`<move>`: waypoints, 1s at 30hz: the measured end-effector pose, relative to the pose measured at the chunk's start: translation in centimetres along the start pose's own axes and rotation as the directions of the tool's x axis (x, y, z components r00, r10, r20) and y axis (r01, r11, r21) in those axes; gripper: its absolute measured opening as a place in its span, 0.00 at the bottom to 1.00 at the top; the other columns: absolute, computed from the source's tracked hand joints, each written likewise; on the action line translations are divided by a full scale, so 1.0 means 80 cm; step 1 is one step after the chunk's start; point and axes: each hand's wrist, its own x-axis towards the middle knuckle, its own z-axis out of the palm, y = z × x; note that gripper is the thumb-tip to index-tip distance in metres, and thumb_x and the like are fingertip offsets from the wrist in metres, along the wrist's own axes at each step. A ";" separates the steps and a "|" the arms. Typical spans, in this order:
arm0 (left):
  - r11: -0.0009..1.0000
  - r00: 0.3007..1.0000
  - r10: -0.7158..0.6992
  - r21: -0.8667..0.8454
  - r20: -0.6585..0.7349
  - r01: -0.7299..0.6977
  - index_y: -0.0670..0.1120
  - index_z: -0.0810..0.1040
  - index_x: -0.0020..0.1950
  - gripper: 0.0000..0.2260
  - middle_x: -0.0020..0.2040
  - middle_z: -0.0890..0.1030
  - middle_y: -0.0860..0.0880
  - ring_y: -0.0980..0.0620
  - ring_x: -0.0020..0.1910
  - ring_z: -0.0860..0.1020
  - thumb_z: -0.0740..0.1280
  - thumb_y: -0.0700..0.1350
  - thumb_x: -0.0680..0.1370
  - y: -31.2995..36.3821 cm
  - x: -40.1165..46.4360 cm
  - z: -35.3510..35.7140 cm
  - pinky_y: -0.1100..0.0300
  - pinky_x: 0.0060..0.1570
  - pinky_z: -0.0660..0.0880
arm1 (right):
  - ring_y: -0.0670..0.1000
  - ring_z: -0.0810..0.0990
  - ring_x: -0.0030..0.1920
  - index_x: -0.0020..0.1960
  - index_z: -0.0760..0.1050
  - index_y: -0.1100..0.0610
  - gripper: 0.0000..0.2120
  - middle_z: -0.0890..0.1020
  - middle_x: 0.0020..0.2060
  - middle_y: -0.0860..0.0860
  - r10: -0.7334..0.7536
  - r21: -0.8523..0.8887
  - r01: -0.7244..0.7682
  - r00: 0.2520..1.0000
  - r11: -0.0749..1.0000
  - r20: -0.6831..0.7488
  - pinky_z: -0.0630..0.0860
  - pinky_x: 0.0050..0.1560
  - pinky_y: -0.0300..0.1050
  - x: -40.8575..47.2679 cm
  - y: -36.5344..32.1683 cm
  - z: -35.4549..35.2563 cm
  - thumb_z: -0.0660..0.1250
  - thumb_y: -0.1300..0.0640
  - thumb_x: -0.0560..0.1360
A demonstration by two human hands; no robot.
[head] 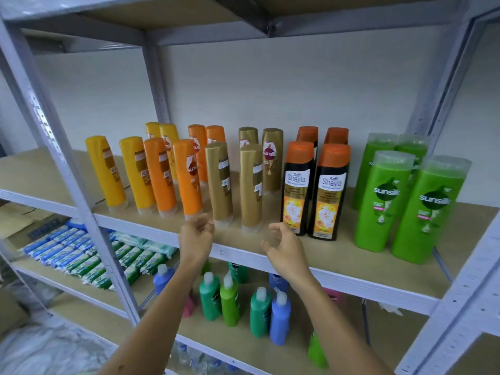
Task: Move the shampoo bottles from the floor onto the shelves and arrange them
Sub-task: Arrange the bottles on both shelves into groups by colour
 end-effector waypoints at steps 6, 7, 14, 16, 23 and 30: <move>0.991 0.952 0.068 -0.131 0.299 -0.029 0.41 0.65 0.73 0.26 0.69 0.72 0.49 0.53 0.65 0.73 0.68 0.42 0.77 -0.013 0.072 -0.010 0.55 0.65 0.70 | 0.50 0.72 0.67 0.75 0.58 0.53 0.35 0.72 0.67 0.48 0.057 0.129 -0.040 0.989 0.991 -0.136 0.70 0.66 0.48 0.040 -0.025 0.062 0.71 0.49 0.73; 0.984 0.930 0.107 -0.172 0.353 -0.048 0.41 0.64 0.73 0.26 0.69 0.71 0.51 0.54 0.65 0.72 0.68 0.40 0.77 -0.013 0.080 -0.010 0.57 0.64 0.69 | 0.50 0.74 0.64 0.74 0.59 0.53 0.35 0.75 0.65 0.48 0.069 0.158 -0.041 0.982 0.987 -0.176 0.71 0.65 0.49 0.048 -0.029 0.073 0.71 0.48 0.72; 0.959 0.741 0.245 -0.268 0.625 -0.092 0.56 0.65 0.68 0.26 0.62 0.74 0.61 0.69 0.60 0.73 0.69 0.36 0.75 -0.033 0.130 -0.006 0.69 0.58 0.69 | 0.48 0.77 0.52 0.65 0.69 0.51 0.25 0.75 0.56 0.51 0.103 0.129 -0.049 0.880 0.990 -0.463 0.74 0.56 0.46 0.076 -0.030 0.112 0.72 0.48 0.71; 0.958 0.704 0.249 -0.276 0.665 -0.079 0.53 0.66 0.69 0.26 0.63 0.75 0.58 0.66 0.61 0.73 0.68 0.35 0.75 -0.034 0.134 -0.003 0.66 0.60 0.71 | 0.49 0.76 0.54 0.66 0.69 0.53 0.24 0.76 0.56 0.50 0.092 0.096 -0.052 0.867 0.994 -0.490 0.74 0.57 0.47 0.074 -0.029 0.116 0.71 0.50 0.73; 0.956 0.699 0.241 -0.287 0.674 -0.053 0.50 0.70 0.67 0.24 0.62 0.78 0.52 0.55 0.62 0.76 0.69 0.36 0.73 -0.037 0.142 0.008 0.48 0.65 0.72 | 0.46 0.75 0.59 0.72 0.62 0.52 0.22 0.77 0.60 0.46 0.127 0.160 -0.063 0.894 0.985 -0.429 0.70 0.60 0.42 0.069 -0.029 0.112 0.62 0.58 0.79; 0.954 0.746 0.255 -0.285 0.615 -0.091 0.50 0.65 0.73 0.33 0.65 0.75 0.55 0.57 0.63 0.73 0.75 0.44 0.71 -0.036 0.135 0.011 0.58 0.63 0.72 | 0.49 0.77 0.59 0.67 0.64 0.51 0.26 0.78 0.57 0.48 0.134 0.112 -0.099 0.916 0.989 -0.377 0.74 0.62 0.49 0.080 -0.031 0.100 0.70 0.52 0.73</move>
